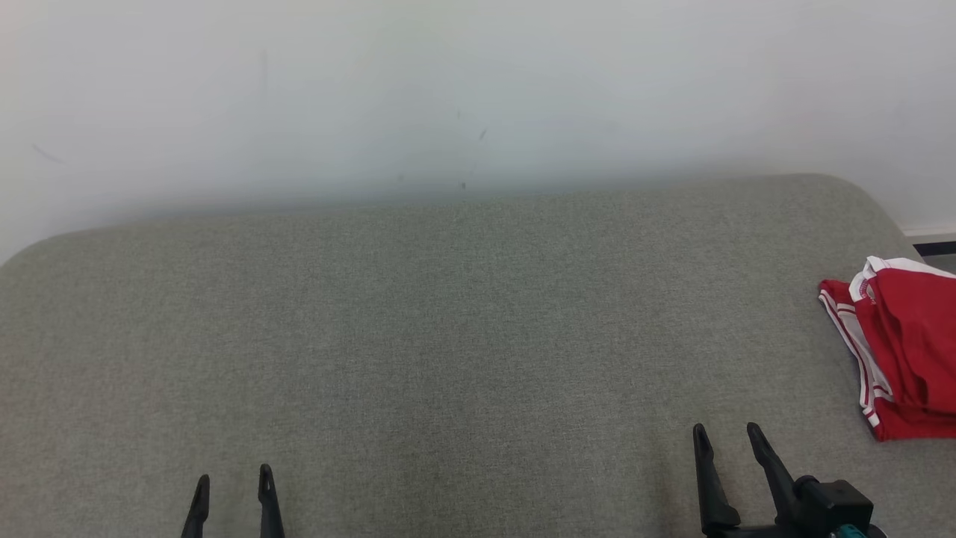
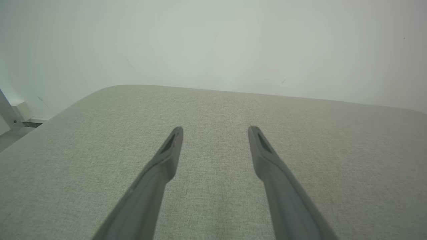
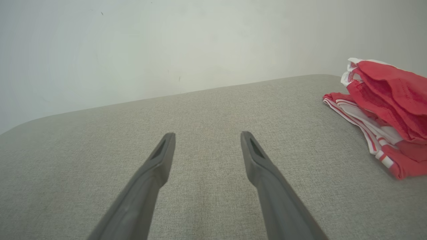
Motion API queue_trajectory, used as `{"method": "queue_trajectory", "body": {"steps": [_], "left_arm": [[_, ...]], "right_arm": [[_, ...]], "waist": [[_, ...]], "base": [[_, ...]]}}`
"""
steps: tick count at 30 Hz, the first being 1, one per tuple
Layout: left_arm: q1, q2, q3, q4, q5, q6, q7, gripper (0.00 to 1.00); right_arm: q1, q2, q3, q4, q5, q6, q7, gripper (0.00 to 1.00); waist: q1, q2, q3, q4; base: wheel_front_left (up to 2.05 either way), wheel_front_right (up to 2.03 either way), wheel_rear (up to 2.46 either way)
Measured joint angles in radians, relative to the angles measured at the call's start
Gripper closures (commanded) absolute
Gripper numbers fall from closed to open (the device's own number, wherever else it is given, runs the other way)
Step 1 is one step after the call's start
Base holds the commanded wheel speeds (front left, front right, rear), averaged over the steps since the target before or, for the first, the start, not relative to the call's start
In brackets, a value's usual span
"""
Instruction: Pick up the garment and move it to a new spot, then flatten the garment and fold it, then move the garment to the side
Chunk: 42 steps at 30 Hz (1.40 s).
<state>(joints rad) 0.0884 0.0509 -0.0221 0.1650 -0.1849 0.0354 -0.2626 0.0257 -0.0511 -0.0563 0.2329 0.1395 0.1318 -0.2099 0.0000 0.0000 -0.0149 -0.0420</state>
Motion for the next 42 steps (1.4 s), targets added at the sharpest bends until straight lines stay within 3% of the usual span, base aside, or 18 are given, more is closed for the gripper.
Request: {"method": "queue_trajectory", "body": {"steps": [1,8,42], "left_arm": [[0.000,0.000,-0.001,0.006,0.000,0.000,0.000,1.00],[0.012,-0.001,0.000,0.055,-0.016,-0.001,0.012,1.00],[-0.056,-0.002,0.053,0.065,-0.579,-0.064,0.158,1.00]], "right_arm": [[0.001,0.000,0.000,0.007,0.000,0.000,0.000,1.00],[0.017,0.001,-0.002,0.057,0.016,0.000,0.012,1.00],[-0.032,0.001,-0.022,0.040,0.602,0.000,0.135,1.00]], "waist": [[0.0000,0.0000,0.000,0.000],[0.0000,0.0000,0.001,0.001],[0.0000,0.0000,0.005,0.012]], "base": [[0.00,0.00,0.00],[0.00,0.00,0.00],[0.00,0.00,0.00]]}}
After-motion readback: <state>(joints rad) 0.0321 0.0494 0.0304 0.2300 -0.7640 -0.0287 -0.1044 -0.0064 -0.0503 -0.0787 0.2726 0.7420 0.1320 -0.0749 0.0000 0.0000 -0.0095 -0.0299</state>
